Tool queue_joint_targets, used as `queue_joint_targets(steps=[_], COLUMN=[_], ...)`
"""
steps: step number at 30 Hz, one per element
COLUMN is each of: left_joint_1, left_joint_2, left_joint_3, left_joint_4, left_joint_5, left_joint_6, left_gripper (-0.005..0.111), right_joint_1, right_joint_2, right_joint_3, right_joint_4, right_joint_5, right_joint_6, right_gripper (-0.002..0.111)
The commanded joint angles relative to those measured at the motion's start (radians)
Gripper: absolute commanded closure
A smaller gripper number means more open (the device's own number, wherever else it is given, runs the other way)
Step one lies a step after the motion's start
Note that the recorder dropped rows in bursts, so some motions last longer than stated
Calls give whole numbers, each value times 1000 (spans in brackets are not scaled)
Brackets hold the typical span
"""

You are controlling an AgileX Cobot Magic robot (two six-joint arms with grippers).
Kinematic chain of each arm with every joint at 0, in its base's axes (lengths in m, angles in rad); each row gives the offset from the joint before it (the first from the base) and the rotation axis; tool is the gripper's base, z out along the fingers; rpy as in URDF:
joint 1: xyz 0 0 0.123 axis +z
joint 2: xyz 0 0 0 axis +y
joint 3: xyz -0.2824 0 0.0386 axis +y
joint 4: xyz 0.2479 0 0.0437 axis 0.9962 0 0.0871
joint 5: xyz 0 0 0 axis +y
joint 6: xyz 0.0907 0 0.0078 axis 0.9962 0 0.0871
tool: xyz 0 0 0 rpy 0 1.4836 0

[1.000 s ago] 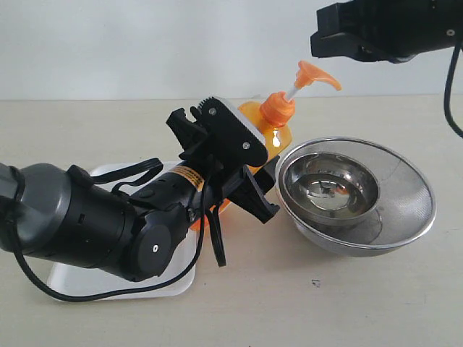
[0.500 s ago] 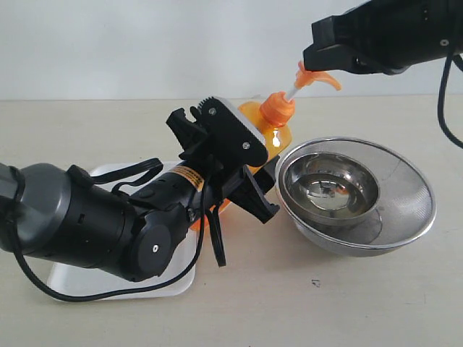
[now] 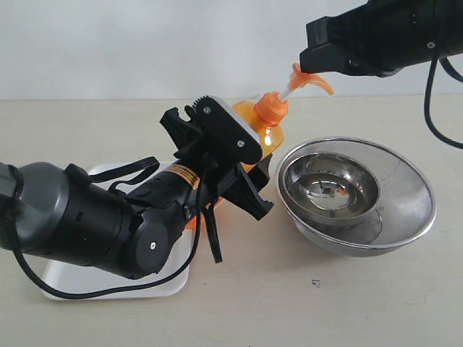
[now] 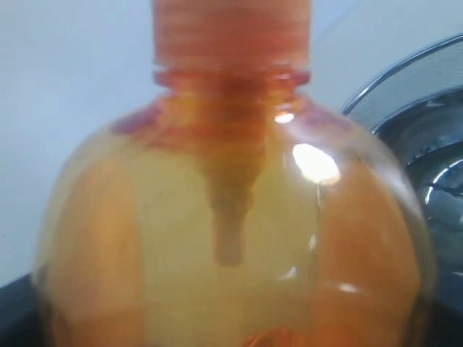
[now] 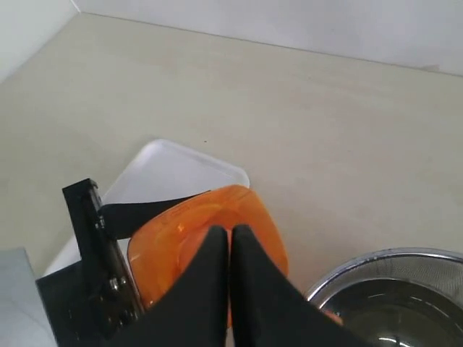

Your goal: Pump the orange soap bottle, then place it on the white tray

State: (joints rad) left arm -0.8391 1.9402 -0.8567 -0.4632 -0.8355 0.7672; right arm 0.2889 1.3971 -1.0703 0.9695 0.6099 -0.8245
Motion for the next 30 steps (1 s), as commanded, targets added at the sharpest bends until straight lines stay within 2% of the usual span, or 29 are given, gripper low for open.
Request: queue_joint_targets(steps=[1, 8, 30], left_joint_1=[-9, -9, -9], left_joint_2=[-1, -1, -1], left_joint_3=[-5, -5, -5], left_joint_4=[34, 34, 40], left_joint_5=[-28, -28, -28], left_joint_6=[-15, -22, -25], left_gripper=[102, 102, 102], right_joint_1=[69, 117, 117], right_joint_2=[20, 22, 79], right_joint_3=[11, 11, 11], right_joint_4=[-43, -156, -155], right_joint_5=[60, 22, 44], right_joint_6=[-14, 94, 85], right_gripper=[109, 109, 109])
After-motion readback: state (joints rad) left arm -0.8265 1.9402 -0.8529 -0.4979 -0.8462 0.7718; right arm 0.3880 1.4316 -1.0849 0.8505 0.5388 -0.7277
